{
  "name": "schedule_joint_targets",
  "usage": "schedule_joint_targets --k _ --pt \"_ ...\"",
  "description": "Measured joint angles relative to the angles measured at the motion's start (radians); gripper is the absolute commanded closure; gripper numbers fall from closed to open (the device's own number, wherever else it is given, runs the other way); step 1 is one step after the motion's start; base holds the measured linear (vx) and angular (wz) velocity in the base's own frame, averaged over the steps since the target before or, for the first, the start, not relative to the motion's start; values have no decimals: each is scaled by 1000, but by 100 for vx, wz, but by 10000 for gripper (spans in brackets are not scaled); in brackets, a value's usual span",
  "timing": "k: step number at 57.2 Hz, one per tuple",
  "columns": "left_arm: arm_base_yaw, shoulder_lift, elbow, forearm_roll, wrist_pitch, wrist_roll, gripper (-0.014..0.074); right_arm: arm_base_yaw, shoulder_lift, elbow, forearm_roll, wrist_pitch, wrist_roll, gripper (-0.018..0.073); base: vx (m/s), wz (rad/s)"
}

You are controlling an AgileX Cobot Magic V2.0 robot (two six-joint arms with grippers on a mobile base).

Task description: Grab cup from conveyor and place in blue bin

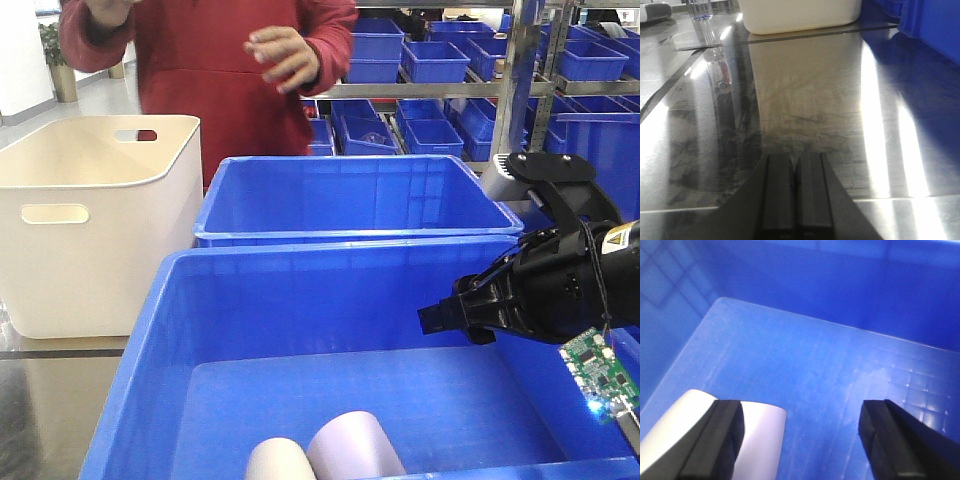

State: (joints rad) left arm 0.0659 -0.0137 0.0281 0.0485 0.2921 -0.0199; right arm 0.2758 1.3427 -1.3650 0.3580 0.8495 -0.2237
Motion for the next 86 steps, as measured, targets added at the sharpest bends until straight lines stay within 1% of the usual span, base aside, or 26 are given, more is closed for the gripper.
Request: schedule_joint_targets --k 22,32,41,50,66,72,82,86 --pt "0 0 0 1 0 0 598 0 0 0 0 0 0 19 0 0" --pt "0 0 0 1 0 0 598 0 -13 0 -60 -2 -1 41 0 0" --pt "0 0 0 1 0 0 598 5 -99 0 -63 5 -1 74 0 0" --pt "0 0 0 1 0 0 598 7 -237 0 -55 15 -1 162 0 0" --pt "0 0 0 1 0 0 598 7 -494 17 -55 110 -7 395 0 0" --pt "0 0 0 1 0 0 598 7 -607 133 -61 53 -27 468 0 0" --pt "0 0 0 1 0 0 598 4 -826 474 -97 -208 -46 539 0 0" --pt "0 0 0 1 0 0 598 -18 -921 590 -126 -301 -42 552 0 0"
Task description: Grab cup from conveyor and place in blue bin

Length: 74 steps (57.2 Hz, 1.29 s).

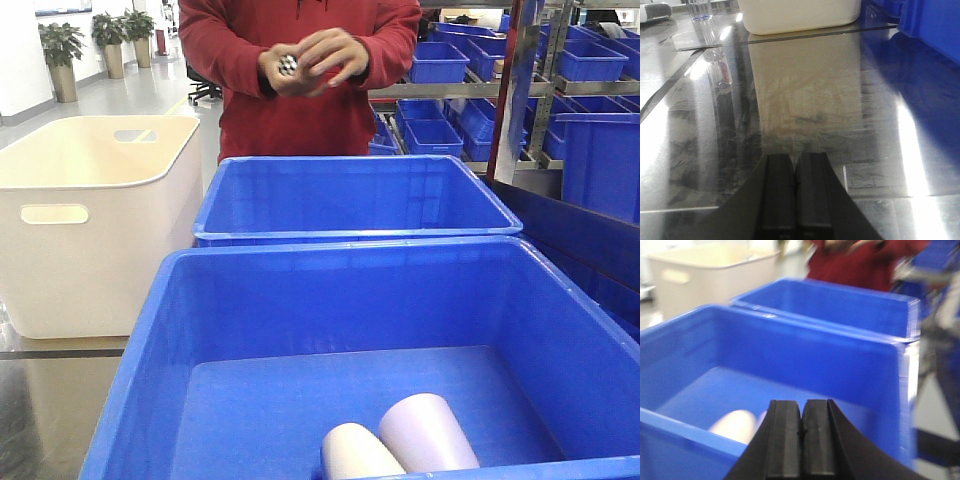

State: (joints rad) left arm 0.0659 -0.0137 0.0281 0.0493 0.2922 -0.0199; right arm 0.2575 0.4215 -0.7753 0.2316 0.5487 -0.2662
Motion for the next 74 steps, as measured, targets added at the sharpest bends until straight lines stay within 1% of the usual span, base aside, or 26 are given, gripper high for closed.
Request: schedule_joint_targets --k 4,9,16,23,26,31,37,46,51,56,74 --pt "0 0 0 0 0 0 598 -29 -94 104 -41 -81 29 561 0 0" --pt "0 0 0 0 0 0 598 -62 -189 223 -110 -154 119 562 0 0" --pt "0 0 0 0 0 0 598 -107 -281 353 -199 -191 256 561 0 0" --pt "0 0 0 0 0 0 598 -151 -322 461 -220 -196 310 561 0 0" --pt "0 0 0 0 0 0 598 -164 -332 499 -232 -196 316 561 0 0" --pt "0 0 0 0 0 0 598 -192 -355 564 -278 -207 318 561 0 0" --pt "0 0 0 0 0 0 598 -215 -386 651 -322 -263 318 561 0 0" --pt "0 0 0 0 0 0 598 -219 -427 792 -337 -461 318 561 0 0" --pt "0 0 0 0 1 0 598 -219 -431 803 -342 -512 318 561 0 0" --pt "0 0 0 0 1 0 598 -219 -431 804 -343 -534 318 561 0 0" --pt "0 0 0 0 1 0 598 -219 -431 804 -345 -541 318 561 0 0"
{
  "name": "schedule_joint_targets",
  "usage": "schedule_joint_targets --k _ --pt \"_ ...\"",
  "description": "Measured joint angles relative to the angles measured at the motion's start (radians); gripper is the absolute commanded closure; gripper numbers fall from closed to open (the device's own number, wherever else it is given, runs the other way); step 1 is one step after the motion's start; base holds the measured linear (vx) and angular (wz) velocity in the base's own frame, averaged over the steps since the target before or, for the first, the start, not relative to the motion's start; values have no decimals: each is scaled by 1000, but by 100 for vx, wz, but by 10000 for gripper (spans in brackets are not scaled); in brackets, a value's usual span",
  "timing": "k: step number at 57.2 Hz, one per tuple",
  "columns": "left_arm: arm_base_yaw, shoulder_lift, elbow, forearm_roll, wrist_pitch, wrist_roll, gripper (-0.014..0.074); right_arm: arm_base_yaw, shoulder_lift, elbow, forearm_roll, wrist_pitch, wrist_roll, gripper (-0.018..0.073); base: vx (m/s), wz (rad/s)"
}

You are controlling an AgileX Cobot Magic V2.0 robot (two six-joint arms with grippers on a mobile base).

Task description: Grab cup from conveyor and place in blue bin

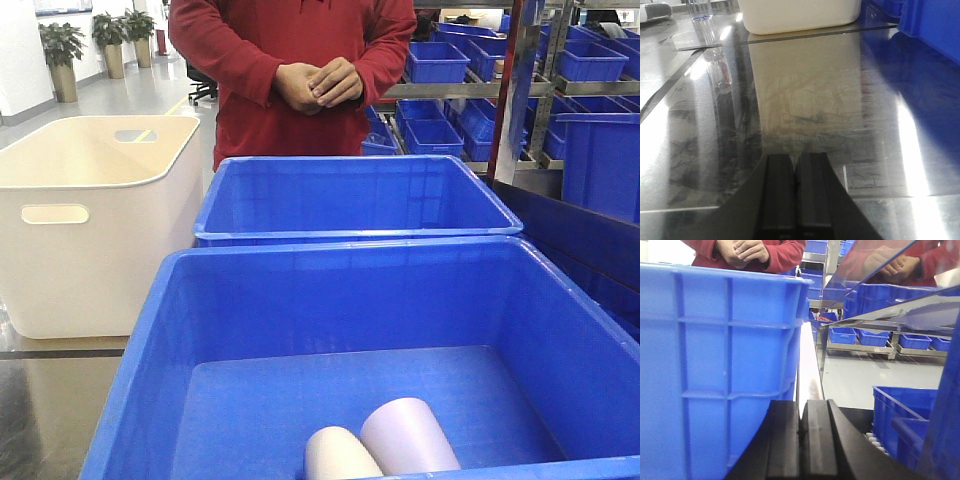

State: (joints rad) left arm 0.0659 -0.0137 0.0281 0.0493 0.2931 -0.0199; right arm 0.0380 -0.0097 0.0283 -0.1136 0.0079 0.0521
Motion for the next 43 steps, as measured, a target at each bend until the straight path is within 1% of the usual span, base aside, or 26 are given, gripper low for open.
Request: schedule_joint_targets --k 43 --pt "0 0 0 3 0 0 598 0 0 0 0 0 0 561 0 0"
